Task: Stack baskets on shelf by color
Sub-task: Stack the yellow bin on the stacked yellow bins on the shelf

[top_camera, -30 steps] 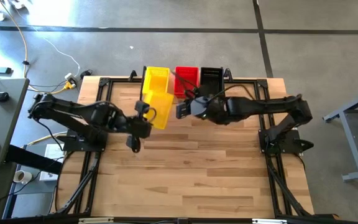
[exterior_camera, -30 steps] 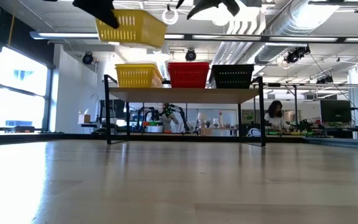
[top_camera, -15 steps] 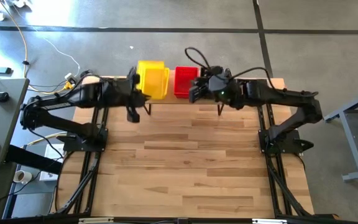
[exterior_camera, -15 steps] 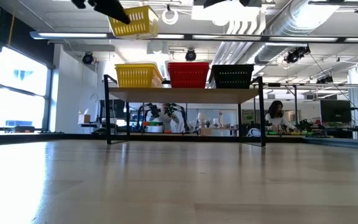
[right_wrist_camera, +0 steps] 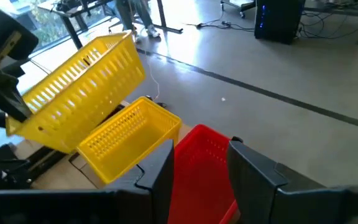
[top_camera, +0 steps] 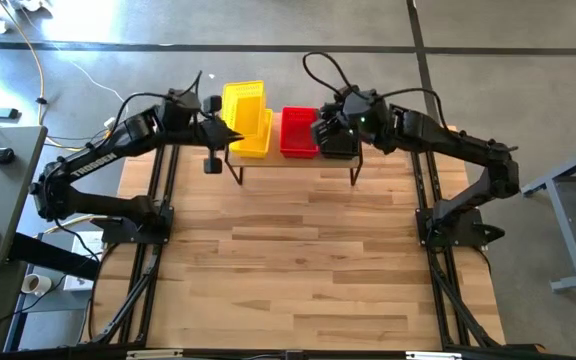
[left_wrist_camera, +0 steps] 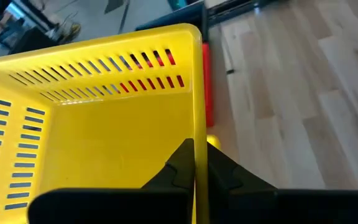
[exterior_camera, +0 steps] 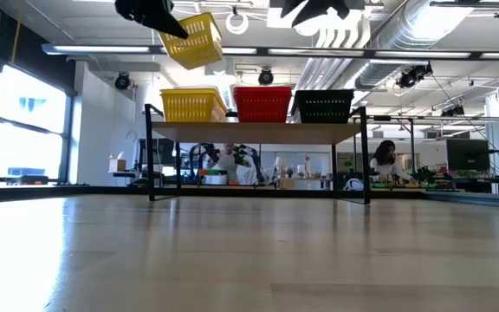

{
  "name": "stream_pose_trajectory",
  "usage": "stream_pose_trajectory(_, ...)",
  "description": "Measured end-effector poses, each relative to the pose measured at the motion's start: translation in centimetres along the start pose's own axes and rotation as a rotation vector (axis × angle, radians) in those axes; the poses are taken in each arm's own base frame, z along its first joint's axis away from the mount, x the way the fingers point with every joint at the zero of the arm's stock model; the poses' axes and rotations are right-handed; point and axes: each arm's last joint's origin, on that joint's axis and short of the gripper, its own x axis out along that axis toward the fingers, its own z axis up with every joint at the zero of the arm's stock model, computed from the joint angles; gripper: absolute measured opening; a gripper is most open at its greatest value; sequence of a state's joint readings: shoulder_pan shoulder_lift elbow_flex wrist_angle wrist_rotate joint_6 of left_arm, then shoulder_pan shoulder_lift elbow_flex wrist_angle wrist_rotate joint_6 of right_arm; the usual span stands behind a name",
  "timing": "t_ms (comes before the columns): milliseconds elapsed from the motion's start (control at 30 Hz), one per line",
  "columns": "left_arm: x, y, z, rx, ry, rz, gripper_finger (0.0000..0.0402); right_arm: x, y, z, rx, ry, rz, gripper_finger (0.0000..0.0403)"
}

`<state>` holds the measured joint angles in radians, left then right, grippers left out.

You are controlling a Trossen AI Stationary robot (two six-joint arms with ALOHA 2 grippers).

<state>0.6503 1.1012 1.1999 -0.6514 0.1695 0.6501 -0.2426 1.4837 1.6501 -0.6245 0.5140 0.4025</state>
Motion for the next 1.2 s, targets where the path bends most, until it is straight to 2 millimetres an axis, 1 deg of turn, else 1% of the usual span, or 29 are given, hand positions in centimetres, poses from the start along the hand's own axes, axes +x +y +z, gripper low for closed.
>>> stream_pose_trajectory(200,0.9,0.9,-1.0,-0.073,0.013,-0.057,0.0,0.9,-1.7,0.6,-0.044,0.01,-0.015,0.0133)
stream_pose_trajectory(367,2.7,1.1,-1.7,-0.097,0.065,-0.105,0.0,1.5,-2.9,1.0,-0.067,0.028,-0.007,0.0133)
stream_pose_trajectory(567,4.5,1.2,-2.4,-0.087,0.126,-0.122,0.0,1.9,-3.9,0.9,-0.072,0.078,-0.007,0.0133)
stream_pose_trajectory(767,5.4,1.2,-2.9,-0.07,0.19,-0.113,0.0,2.0,-4.3,0.7,-0.079,0.104,-0.022,0.0133)
stream_pose_trajectory(1200,7.1,0.9,-3.8,-0.086,0.268,-0.17,0.0,1.9,-4.2,0.5,-0.082,0.128,0.007,0.0133)
